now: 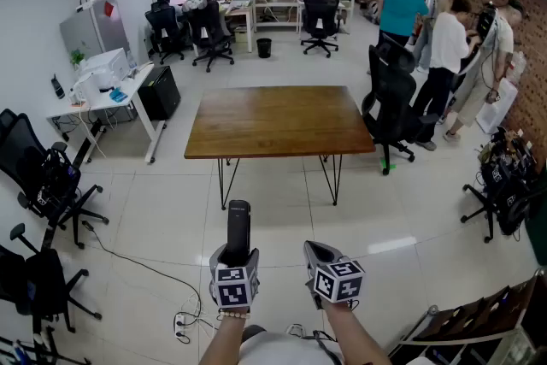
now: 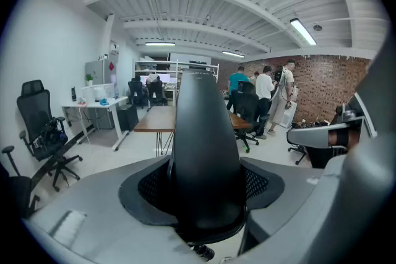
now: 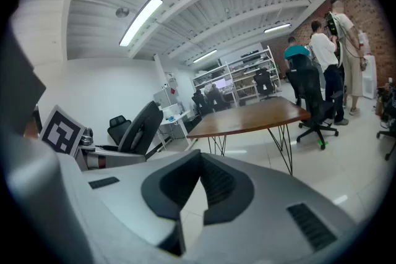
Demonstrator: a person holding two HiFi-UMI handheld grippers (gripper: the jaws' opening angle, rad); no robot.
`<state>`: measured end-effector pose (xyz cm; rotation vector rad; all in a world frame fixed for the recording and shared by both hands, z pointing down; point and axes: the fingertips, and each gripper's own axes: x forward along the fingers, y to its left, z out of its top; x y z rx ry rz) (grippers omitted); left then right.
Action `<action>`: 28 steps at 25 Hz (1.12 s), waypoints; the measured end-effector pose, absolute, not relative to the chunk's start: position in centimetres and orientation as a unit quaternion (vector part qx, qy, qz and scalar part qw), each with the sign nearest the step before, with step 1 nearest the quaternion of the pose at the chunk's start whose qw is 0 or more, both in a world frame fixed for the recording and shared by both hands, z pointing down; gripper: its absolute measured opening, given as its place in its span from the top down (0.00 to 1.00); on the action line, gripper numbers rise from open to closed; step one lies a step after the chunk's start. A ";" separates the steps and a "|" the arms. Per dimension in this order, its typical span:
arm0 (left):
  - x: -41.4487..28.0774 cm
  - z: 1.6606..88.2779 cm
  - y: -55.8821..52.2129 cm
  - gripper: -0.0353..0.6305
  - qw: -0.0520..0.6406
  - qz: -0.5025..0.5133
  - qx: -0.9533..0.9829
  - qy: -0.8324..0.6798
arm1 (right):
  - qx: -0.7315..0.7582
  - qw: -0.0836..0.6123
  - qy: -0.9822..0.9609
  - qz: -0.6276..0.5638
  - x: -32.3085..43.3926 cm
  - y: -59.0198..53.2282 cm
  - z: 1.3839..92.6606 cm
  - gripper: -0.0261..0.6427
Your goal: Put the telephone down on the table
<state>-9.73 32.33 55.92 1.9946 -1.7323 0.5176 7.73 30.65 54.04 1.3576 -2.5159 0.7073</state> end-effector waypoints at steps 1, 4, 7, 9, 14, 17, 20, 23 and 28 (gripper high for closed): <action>-9.3 56.1 32.3 0.49 0.224 0.184 0.720 -0.630 | 0.456 0.101 -0.851 0.239 8.2 30.6 54.4 0.96; -8.2 56.7 31.6 0.49 0.226 0.176 0.717 -0.636 | 0.450 0.108 -0.852 0.245 9.5 30.0 55.6 0.96; -7.5 57.7 30.5 0.49 0.236 0.180 0.714 -0.634 | 0.447 0.108 -0.849 0.259 10.2 28.9 56.5 0.96; -7.4 58.3 29.4 0.49 0.239 0.183 0.714 -0.632 | 0.447 0.105 -0.849 0.261 10.4 27.8 56.7 0.96; -7.3 59.0 24.2 0.49 0.233 0.186 0.719 -0.628 | 0.454 0.098 -0.847 0.259 10.4 23.0 57.2 0.96; -7.5 59.5 20.4 0.49 0.236 0.188 0.722 -0.623 | 0.457 0.103 -0.844 0.261 10.0 19.6 57.7 0.96; -8.1 59.9 16.2 0.49 0.244 0.189 0.722 -0.619 | 0.457 0.108 -0.842 0.266 9.3 15.9 58.0 0.96; -9.0 59.6 11.9 0.49 0.246 0.196 0.723 -0.615 | 0.465 0.105 -0.835 0.275 8.8 11.9 57.8 0.96; -10.5 59.0 4.8 0.49 0.241 0.211 0.730 -0.603 | 0.477 0.093 -0.827 0.284 7.1 5.0 57.1 0.96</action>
